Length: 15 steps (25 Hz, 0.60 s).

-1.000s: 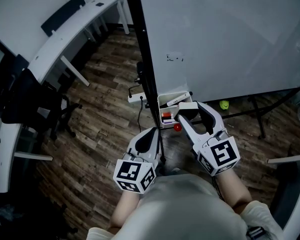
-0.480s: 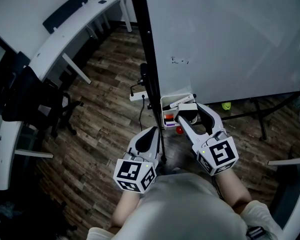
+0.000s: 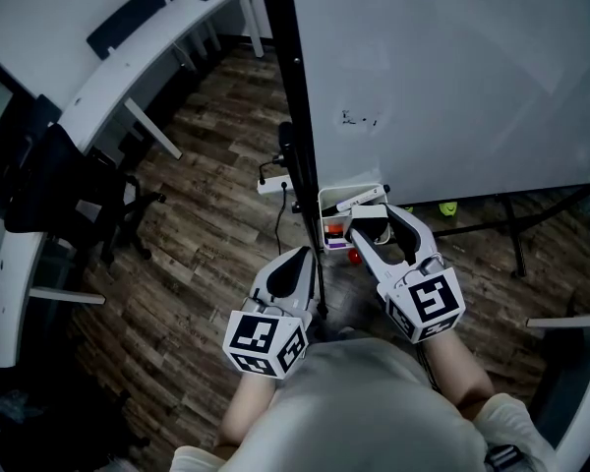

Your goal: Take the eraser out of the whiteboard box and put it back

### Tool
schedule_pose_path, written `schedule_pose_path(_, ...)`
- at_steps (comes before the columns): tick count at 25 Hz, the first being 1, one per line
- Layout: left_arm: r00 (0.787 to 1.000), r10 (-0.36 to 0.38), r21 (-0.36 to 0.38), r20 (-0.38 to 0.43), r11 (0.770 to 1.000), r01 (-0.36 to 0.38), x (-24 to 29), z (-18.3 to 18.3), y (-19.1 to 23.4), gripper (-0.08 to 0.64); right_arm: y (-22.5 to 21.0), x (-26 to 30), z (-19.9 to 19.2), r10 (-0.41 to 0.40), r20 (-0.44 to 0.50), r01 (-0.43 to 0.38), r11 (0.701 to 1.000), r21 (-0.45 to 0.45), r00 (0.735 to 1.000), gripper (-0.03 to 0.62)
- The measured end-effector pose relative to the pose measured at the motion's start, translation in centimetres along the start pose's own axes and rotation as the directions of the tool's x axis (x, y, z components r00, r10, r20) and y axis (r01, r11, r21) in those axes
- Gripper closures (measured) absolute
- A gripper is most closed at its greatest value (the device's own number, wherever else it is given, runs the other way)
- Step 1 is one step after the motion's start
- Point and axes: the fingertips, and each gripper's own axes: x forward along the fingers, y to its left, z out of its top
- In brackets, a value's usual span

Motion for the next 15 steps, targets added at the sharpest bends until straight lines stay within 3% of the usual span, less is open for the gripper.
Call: schedule_pose_path(15,1.0,0.001,0.003,-0.01,1.0,-0.001,0.4,-0.1,-0.1,0.558,-0.3,0.8,-2.1,0.005,-0.065,-0.006,1.0,-0.015,0.998,0.359)
